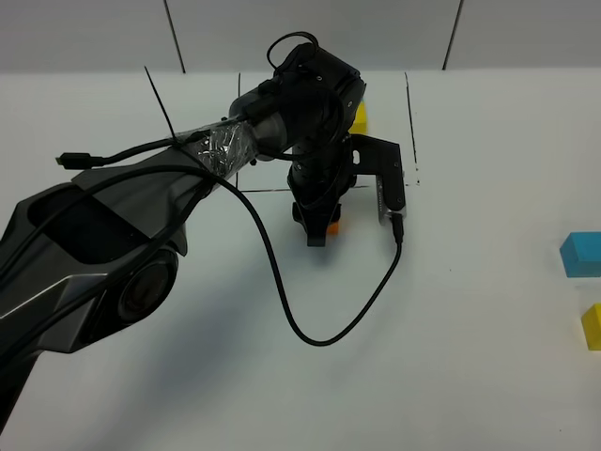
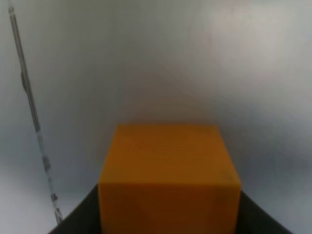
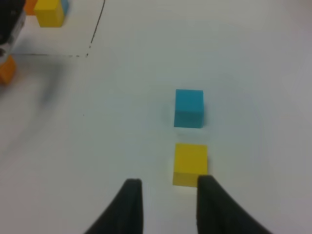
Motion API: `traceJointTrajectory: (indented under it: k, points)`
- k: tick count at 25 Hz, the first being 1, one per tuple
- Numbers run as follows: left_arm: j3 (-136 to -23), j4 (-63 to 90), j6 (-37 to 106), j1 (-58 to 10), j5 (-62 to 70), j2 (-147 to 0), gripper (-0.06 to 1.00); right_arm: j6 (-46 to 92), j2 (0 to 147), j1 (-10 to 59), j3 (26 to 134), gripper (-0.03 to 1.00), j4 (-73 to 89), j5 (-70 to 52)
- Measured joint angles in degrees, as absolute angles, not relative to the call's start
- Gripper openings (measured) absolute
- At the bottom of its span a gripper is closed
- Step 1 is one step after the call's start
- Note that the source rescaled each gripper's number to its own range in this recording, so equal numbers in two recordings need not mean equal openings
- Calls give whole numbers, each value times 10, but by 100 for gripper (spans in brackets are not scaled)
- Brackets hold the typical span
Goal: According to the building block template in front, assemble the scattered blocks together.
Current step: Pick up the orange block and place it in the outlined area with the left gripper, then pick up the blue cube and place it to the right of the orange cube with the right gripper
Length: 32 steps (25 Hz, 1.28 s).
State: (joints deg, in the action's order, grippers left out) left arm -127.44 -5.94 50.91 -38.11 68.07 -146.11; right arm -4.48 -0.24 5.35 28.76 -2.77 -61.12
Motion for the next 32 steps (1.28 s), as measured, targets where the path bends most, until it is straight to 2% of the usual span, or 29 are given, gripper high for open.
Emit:
traceJointTrajectory:
  k: [21, 23, 27, 29, 32]
  points:
    - [-1275, -26, 514, -381, 681, -1463, 28, -45, -2, 54, 288, 0, -28, -611]
    - [-1278, -25, 516, -381, 681, -1463, 37, -45, -2, 54, 288, 0, -28, -611]
    - [-1280, -24, 516, -381, 681, -1459, 69, -45, -2, 54, 288, 0, -28, -611]
    - [-1280, -24, 513, -381, 681, -1451, 82, -45, -2, 54, 288, 0, -28, -611]
    - [-1280, -23, 508, -381, 681, -1434, 90, -45, -2, 54, 288, 0, -28, -611]
